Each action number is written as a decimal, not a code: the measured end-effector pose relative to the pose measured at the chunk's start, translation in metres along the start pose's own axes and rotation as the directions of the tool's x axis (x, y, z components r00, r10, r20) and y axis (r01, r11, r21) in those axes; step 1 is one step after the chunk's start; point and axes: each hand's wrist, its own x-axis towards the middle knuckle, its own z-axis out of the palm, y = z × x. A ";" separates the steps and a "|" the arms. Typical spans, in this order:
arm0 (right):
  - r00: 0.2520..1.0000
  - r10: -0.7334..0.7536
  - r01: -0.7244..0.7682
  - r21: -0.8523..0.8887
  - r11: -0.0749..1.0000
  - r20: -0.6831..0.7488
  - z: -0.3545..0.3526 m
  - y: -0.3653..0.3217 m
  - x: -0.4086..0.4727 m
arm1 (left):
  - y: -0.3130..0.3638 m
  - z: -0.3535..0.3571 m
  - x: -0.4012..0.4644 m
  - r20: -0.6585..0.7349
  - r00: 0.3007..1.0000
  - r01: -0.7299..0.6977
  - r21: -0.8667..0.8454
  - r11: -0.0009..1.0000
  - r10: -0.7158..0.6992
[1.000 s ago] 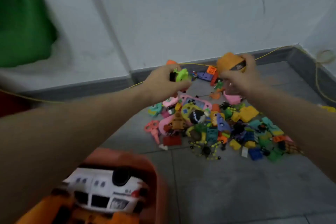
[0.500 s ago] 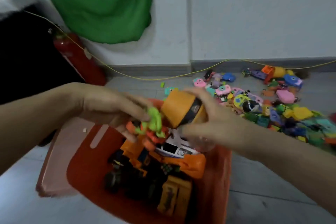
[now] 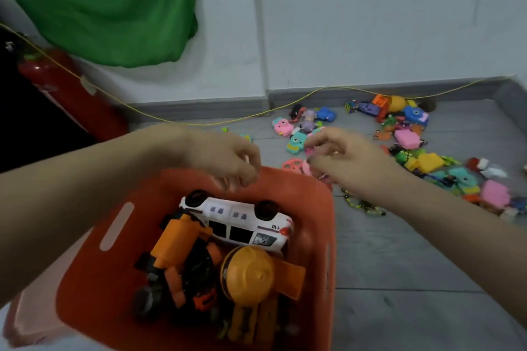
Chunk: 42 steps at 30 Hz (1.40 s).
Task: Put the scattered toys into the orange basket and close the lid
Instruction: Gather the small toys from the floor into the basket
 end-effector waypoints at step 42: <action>0.945 0.222 -0.327 -0.688 0.647 -0.241 -0.077 0.294 0.034 | 0.097 0.123 0.302 -0.330 0.943 0.119 0.181 0.976 -0.053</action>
